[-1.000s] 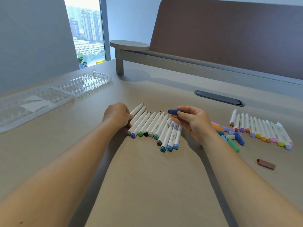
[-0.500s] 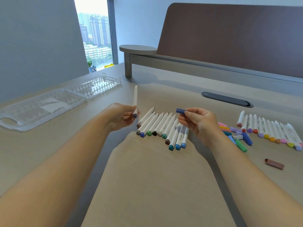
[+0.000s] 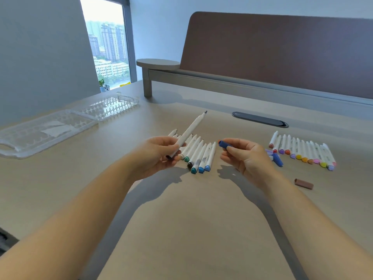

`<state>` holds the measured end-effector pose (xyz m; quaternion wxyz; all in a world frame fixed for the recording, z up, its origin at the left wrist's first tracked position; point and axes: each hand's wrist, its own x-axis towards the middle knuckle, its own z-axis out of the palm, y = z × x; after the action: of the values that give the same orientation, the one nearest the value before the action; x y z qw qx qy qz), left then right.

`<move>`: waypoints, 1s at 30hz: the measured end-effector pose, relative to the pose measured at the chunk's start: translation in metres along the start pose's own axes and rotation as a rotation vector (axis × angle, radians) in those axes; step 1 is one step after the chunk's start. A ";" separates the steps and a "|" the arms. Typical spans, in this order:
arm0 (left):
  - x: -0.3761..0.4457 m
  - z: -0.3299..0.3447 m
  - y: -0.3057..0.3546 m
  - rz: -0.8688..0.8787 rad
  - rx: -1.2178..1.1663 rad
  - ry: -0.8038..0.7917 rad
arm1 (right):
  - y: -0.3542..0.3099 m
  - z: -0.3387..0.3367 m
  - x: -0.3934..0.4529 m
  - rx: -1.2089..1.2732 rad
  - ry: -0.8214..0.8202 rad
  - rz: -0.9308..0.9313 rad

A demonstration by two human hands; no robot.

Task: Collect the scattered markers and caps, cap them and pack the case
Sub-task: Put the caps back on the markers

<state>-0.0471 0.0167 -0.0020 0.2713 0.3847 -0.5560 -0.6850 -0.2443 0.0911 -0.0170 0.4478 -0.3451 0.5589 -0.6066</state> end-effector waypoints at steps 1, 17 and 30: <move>0.001 0.004 -0.003 0.038 0.084 0.038 | 0.000 -0.003 -0.002 -0.048 -0.003 0.001; 0.039 0.047 -0.026 0.529 0.852 0.359 | 0.019 -0.033 -0.016 -0.888 0.059 -0.349; 0.041 0.034 -0.029 0.464 0.917 0.326 | 0.016 -0.035 -0.012 -0.277 0.280 -0.218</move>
<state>-0.0964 0.0100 -0.0359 0.3025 0.4322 -0.8191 -0.2254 -0.2693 0.1154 -0.0363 0.2460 -0.3740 0.6532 -0.6107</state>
